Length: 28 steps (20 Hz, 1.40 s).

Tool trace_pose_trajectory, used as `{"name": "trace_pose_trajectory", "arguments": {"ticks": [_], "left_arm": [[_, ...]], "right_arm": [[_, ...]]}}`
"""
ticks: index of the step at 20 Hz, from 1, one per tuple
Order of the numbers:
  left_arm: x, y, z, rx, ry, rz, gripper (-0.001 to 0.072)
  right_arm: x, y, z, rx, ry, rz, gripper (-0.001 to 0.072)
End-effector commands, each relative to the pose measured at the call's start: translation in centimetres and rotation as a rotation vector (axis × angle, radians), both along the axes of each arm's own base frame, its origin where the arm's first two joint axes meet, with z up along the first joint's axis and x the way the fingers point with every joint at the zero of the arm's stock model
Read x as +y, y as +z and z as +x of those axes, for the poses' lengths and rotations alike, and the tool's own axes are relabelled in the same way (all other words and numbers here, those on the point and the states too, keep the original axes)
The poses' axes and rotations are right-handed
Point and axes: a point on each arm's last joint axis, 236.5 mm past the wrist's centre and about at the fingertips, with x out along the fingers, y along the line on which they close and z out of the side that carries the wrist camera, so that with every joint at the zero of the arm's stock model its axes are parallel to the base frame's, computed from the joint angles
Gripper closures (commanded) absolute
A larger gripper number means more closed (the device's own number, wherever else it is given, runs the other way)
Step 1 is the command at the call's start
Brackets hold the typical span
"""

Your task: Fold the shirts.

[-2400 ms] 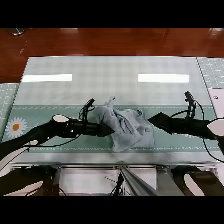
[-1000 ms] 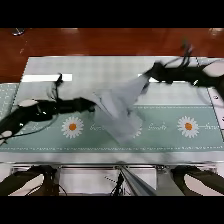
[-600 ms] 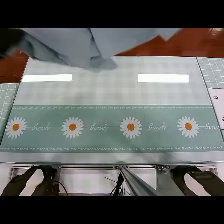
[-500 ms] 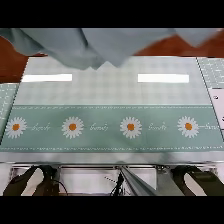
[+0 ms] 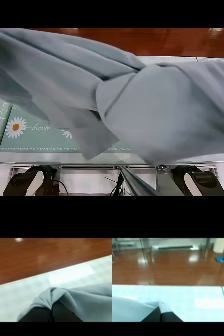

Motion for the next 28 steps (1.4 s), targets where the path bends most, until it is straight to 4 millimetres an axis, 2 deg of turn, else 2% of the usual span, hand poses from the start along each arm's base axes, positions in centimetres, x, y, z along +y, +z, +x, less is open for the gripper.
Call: {"name": "trace_pose_trajectory", "arguments": {"ticks": [1, 3, 4, 5, 8, 10, 13, 16, 18, 21, 23, 24, 25, 26, 27, 28], "left_arm": [[7.6, 1.4, -3.7, -0.072, 0.328, 0.128, 0.0687], [7.4, 0.6, -4.6, -0.065, 0.336, 0.083, 0.0688], [6.8, -0.9, -4.5, -0.032, 0.317, 0.061, 0.0688], [6.4, -2.9, -4.0, 0.014, 0.301, 0.051, 0.0688], [4.4, -11.3, -1.8, 0.229, 0.234, -0.004, 0.0687], [2.7, -15.9, 0.9, 0.305, 0.186, -0.072, 0.0687], [1.9, -21.8, 6.2, 0.38, 0.19, -0.165, 0.0687], [0.7, -28.6, 9.7, 0.593, 0.183, -0.23, 0.0687], [0.0, -33.7, 11.3, 0.736, 0.178, -0.251, 0.0687], [-1.2, -40.2, 12.1, 0.934, 0.186, -0.317, 0.0687], [-2.3, -42.6, 12.0, 1.022, 0.188, -0.379, 0.0685], [-2.8, -43.2, 12.0, 1.045, 0.188, -0.408, 0.066], [-2.9, -43.4, 12.3, 1.052, 0.189, -0.417, 0.0445], [-2.7, -43.0, 12.6, 1.05, 0.187, -0.415, 0.007], [-1.9, -42.2, 12.8, 1.047, 0.181, -0.398, 0.0006], [-0.8, -41.1, 13.0, 1.043, 0.161, -0.37, 0.0005]], "right_arm": [[-2.3, -4.8, -2.3, 0.197, -0.11, 0.017, 0.0686], [-1.4, -6.9, -1.4, 0.268, -0.078, 0.039, 0.0686], [-1.0, -8.5, -0.8, 0.321, -0.064, 0.043, 0.0686], [-0.9, -10.7, 0.0, 0.392, -0.061, 0.045, 0.0686], [-1.3, -18.2, 2.5, 0.589, -0.081, 0.042, 0.0685], [-1.7, -22.6, 6.1, 0.639, -0.103, 0.043, 0.0685], [-3.1, -27.8, 13.1, 0.664, -0.155, 0.022, 0.0686], [-2.7, -32.0, 20.8, 0.719, -0.145, 0.037, 0.0685], [-2.0, -35.2, 25.1, 0.77, -0.131, 0.074, 0.0685], [-0.5, -39.7, 29.5, 0.867, -0.107, 0.144, 0.0684], [0.9, -42.5, 30.7, 0.956, -0.074, 0.192, 0.0683], [1.7, -43.7, 31.0, 0.996, -0.053, 0.22, 0.0617], [2.2, -44.4, 31.2, 1.021, -0.038, 0.235, 0.0376], [2.2, -44.6, 31.3, 1.033, -0.032, 0.234, 0.0155], [1.7, -44.1, 31.3, 1.04, -0.035, 0.237, 0.0126], [0.9, -43.2, 31.0, 1.048, -0.03, 0.228, 0.0126]]}}
